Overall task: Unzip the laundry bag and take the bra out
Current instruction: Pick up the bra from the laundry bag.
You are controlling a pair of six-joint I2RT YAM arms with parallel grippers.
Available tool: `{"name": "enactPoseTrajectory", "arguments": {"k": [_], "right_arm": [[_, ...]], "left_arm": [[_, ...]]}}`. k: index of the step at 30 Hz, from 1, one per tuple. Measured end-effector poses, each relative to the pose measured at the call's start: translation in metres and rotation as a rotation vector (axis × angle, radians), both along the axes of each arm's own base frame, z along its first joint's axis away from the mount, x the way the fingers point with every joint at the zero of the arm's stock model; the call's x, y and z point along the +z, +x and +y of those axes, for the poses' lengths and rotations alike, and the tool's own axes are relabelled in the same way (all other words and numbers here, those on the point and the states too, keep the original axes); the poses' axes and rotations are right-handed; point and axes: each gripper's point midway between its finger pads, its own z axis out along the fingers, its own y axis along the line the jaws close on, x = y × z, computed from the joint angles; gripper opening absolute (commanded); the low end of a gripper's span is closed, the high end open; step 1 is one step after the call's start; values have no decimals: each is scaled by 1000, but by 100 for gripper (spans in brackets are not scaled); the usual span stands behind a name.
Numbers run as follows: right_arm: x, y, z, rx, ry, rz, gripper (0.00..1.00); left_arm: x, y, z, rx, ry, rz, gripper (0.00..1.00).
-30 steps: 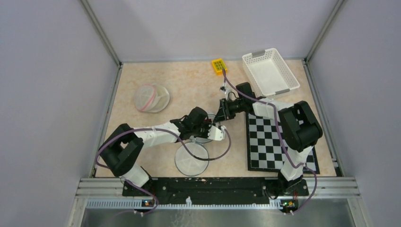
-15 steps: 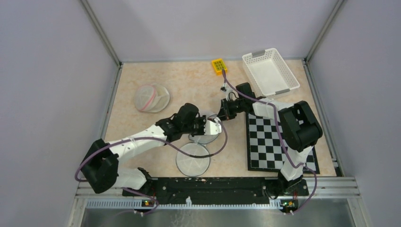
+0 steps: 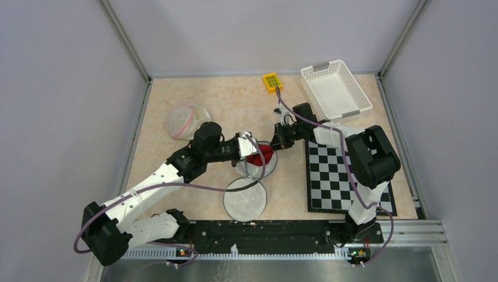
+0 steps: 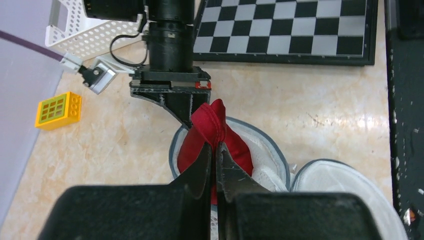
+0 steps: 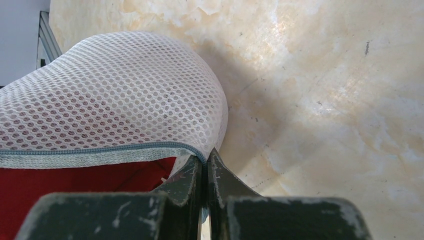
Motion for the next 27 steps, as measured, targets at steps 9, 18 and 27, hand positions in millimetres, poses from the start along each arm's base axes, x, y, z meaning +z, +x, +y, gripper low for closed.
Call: {"name": "enactPoseTrajectory", "arguments": {"k": [9,18,27], "right_arm": [[0,-6,6,32,-9,-25,0],[12,-7,9,27,6,-38,0],[26,-6,10,22,23,-65,0]], "left_arm": [[35,26,7,136,-188,123,0],[60,2,-14,-38,-244,104,0],[51,-22,-23,-154,-231,169,0]]}}
